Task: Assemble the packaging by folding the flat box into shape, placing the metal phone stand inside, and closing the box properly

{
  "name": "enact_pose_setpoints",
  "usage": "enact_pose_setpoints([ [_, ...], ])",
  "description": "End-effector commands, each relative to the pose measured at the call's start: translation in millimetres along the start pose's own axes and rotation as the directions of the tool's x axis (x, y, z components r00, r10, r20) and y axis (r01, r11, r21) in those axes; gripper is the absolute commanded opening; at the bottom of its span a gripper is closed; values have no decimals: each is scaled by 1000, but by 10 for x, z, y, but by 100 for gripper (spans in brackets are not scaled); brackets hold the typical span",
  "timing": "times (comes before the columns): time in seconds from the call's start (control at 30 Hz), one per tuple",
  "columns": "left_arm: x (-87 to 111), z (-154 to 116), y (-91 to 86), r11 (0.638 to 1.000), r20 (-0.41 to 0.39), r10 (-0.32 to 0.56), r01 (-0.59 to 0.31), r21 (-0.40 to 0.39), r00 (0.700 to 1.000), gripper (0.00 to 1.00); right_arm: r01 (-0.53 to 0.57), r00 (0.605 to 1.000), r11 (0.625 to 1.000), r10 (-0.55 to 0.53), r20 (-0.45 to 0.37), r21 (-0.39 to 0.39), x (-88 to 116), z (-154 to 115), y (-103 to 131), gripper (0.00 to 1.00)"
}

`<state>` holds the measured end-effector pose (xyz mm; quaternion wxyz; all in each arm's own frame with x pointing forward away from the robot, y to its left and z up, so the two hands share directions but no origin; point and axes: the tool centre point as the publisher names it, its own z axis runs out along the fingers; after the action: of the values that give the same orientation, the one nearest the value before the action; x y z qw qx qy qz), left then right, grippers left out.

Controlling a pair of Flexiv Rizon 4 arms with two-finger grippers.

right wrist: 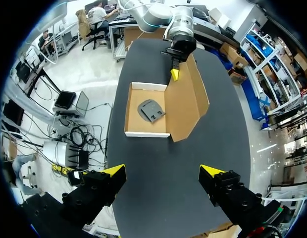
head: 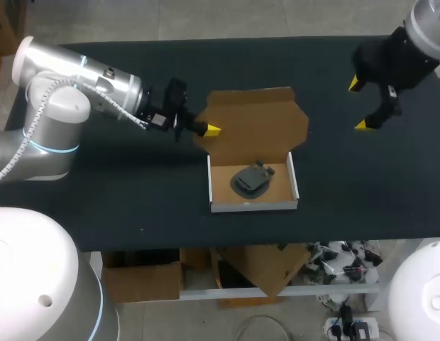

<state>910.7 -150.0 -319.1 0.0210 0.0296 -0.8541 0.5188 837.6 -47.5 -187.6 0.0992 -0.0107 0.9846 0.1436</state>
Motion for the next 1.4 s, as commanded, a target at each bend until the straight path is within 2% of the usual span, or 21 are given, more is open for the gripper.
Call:
enact_pose_setpoints([
  [0.03, 100, 22, 6, 1000, 30, 19, -19, -3, 999, 0, -4, 1000, 1000, 4, 8, 15, 5, 34, 79, 100],
  [0.53, 201, 3, 17, 996, 103, 84, -83, -15, 991, 0, 5, 999, 1000, -5, 38, 11, -18, 8, 264, 100],
  [1.4, 212, 8, 17, 994, 122, 111, -108, -35, 986, 0, -3, 999, 1000, 3, 51, 5, -41, 9, 376, 100],
])
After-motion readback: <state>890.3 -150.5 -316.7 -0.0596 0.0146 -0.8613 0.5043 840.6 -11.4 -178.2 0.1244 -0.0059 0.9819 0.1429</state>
